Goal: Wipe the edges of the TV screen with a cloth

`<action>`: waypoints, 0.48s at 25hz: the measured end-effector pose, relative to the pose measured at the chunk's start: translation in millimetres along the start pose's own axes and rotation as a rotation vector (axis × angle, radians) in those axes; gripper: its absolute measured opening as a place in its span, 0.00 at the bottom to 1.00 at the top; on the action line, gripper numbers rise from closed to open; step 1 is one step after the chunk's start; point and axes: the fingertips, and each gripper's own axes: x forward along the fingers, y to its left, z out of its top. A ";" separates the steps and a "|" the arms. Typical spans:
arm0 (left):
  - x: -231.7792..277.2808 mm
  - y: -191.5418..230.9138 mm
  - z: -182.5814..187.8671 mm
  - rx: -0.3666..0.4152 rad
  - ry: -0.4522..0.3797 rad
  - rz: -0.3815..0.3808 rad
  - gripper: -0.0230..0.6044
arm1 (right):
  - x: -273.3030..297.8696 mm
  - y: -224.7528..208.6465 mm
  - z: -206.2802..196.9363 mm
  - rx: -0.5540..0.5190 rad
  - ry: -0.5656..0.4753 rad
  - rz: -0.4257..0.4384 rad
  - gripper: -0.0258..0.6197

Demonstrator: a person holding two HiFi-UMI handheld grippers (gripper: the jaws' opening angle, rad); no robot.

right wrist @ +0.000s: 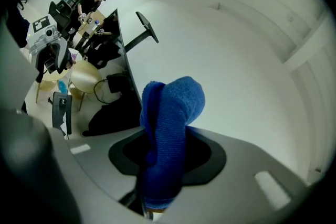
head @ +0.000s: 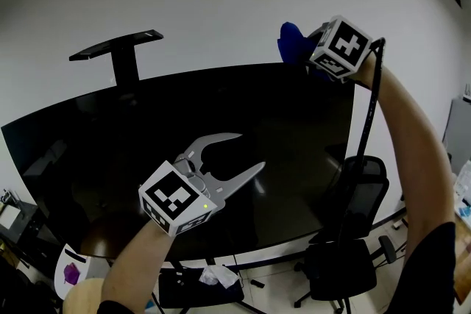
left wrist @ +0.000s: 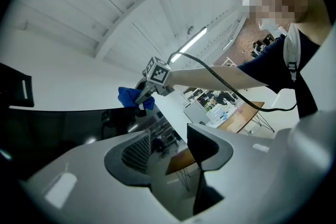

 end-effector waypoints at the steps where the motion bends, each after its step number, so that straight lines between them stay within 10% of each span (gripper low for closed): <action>1: -7.2 4.0 -3.5 -0.006 0.008 0.011 0.34 | 1.8 5.2 9.0 -0.006 -0.008 0.002 0.27; 12: -59.7 35.8 -21.3 -0.058 0.081 0.179 0.34 | 13.1 41.3 76.7 -0.144 -0.058 0.014 0.27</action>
